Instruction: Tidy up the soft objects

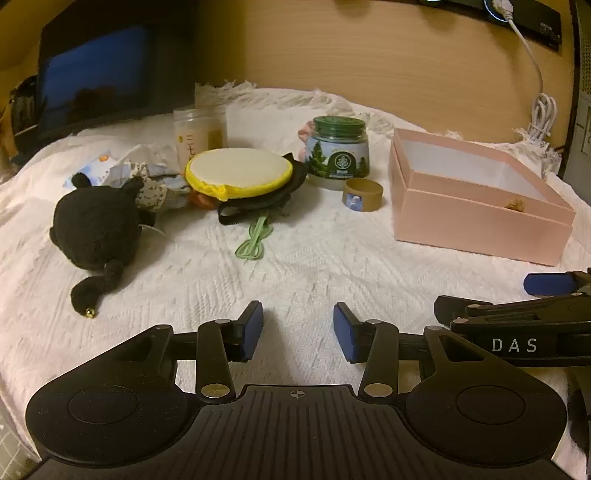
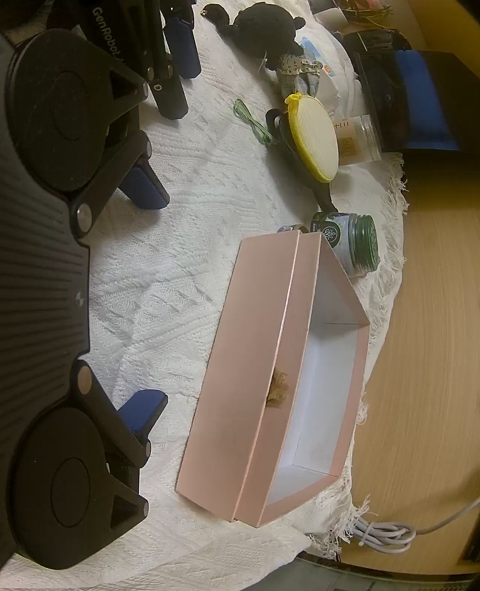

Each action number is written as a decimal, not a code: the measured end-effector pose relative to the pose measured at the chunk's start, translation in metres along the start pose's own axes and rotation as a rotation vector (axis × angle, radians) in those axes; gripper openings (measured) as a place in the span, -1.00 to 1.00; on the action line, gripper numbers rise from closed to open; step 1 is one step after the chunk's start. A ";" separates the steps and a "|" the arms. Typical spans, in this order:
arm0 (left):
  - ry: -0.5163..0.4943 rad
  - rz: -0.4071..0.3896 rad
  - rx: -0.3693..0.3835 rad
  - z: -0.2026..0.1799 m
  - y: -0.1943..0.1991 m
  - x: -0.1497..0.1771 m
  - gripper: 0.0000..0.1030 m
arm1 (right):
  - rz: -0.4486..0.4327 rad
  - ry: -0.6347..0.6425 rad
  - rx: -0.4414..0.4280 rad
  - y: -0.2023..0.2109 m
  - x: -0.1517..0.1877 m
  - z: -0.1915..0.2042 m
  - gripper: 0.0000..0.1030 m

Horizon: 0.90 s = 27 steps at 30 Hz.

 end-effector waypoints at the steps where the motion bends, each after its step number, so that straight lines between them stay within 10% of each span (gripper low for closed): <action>1: -0.027 -0.006 -0.020 -0.003 0.000 0.000 -0.08 | -0.001 -0.003 -0.002 0.000 0.000 0.000 1.00; 27: -0.015 -0.005 -0.012 -0.003 0.001 -0.002 -0.08 | 0.001 -0.006 -0.005 0.000 -0.001 -0.001 1.00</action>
Point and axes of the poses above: each gripper's, at about its wrist camera, not at the fingertips, and y roughly against the way its jaws point, z to its left, x to its underside, the point moved 3 cm from there along -y, roughly the way its jaws point, and after that the axes turned 5 degrees about -x, right-handed, at the moved point
